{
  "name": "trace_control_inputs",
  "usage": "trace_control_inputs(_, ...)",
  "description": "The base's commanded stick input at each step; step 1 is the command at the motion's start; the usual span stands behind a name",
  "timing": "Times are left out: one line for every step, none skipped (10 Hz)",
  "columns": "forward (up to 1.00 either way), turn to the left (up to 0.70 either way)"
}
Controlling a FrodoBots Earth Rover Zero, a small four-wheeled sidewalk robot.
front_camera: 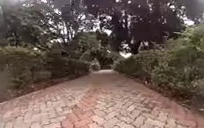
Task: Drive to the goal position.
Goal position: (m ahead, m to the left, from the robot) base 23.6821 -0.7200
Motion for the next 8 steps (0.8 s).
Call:
trace_control_inputs(0.7, -0.03)
trace_control_inputs(0.7, -0.11)
trace_control_inputs(0.7, -0.28)
trace_control_inputs(0.7, -0.1)
trace_control_inputs(0.7, 0.0)
trace_control_inputs(0.7, 0.0)
trace_control_inputs(0.7, 0.0)
trace_control_inputs(0.7, 0.0)
